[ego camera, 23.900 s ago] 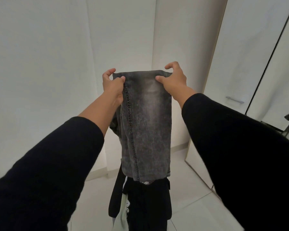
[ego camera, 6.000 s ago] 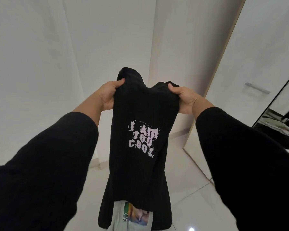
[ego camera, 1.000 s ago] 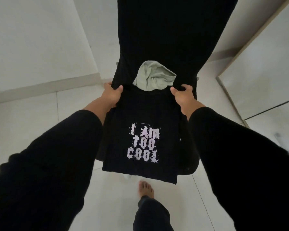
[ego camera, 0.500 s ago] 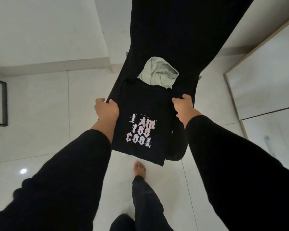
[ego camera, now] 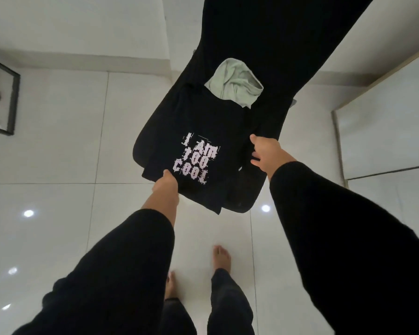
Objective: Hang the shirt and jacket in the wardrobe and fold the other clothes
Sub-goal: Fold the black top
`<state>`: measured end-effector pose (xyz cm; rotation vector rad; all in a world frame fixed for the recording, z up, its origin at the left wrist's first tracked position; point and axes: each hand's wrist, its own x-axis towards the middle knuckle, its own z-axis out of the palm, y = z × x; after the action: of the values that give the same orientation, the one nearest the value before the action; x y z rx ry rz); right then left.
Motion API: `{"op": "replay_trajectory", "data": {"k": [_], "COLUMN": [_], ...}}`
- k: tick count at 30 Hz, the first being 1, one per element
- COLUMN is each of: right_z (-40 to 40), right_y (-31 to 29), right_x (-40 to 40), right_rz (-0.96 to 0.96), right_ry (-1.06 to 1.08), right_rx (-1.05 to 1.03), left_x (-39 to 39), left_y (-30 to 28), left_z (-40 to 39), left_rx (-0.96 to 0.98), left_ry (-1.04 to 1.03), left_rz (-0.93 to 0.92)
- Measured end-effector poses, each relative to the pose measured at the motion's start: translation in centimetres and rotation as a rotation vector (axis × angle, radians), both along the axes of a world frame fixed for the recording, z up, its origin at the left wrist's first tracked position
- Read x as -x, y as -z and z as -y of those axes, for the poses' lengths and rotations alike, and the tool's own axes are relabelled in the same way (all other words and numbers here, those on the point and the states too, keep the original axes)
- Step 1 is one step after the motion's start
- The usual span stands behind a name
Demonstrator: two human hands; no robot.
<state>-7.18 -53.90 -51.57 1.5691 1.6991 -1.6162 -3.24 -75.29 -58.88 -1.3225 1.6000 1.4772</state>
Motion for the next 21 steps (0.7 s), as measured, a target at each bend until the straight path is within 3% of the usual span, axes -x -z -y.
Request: {"op": "replay_trajectory", "data": {"k": [5,9,12,17,21], "right_z": [-1.6,-2.2,-3.3,-3.8,-2.8], "right_y": [3.0,4.9,5.8,6.4,7.0], "right_x": [2.8,3.9,3.1,3.7,5.3], "right_rz": [-0.016,0.013,-0.085,-0.219,0.009], "right_ry": [-0.107,-0.144,-0.360,-0.343,-0.238], "right_rx": [-0.030,-0.118,-0.223,0.004,0.013], "left_x": [0.3,-0.4,-0.7,-1.0,-1.6], "left_y": [2.1,3.2,3.3,3.5,3.6], "left_z": [-1.5,-2.4,-2.8,-2.8,-2.1], "left_rx": [0.032,0.000,-0.052,-0.026,-0.068], "left_ry": [-0.056,-0.155,-0.270,-0.396,-0.504], "left_rz": [-0.037,0.068,0.117,0.033,-0.061]}}
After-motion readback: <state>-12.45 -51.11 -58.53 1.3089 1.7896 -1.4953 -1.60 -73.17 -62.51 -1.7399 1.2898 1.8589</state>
